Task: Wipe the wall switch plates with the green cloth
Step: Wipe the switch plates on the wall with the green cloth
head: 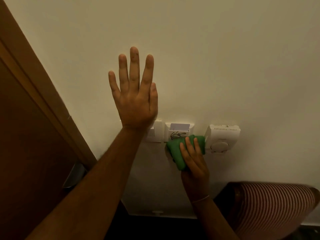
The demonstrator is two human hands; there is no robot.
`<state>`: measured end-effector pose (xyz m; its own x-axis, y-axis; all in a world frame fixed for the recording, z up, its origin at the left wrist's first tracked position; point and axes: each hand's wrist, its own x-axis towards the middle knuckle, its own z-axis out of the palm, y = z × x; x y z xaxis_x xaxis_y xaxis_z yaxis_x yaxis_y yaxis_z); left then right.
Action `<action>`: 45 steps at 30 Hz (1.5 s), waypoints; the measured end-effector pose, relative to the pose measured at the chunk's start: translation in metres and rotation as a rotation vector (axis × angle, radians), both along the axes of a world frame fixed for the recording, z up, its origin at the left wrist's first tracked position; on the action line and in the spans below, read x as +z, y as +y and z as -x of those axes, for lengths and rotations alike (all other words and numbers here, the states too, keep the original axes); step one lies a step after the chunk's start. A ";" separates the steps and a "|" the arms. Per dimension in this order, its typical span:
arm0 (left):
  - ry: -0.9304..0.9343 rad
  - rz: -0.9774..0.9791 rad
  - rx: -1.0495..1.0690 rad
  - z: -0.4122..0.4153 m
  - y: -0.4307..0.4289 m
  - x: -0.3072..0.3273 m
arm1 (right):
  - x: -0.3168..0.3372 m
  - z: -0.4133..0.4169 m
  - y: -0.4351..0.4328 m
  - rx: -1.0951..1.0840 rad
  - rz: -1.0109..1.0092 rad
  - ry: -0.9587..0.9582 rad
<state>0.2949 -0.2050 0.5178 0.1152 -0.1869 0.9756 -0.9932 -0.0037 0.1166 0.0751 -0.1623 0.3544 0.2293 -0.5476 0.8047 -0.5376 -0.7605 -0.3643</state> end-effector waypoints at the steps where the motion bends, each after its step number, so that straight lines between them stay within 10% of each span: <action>1: -0.001 0.011 -0.003 0.000 0.000 0.000 | 0.004 -0.003 -0.001 0.017 0.005 -0.036; 45: -0.026 0.075 0.058 -0.005 -0.009 -0.001 | -0.001 -0.082 0.021 0.044 -0.038 -0.173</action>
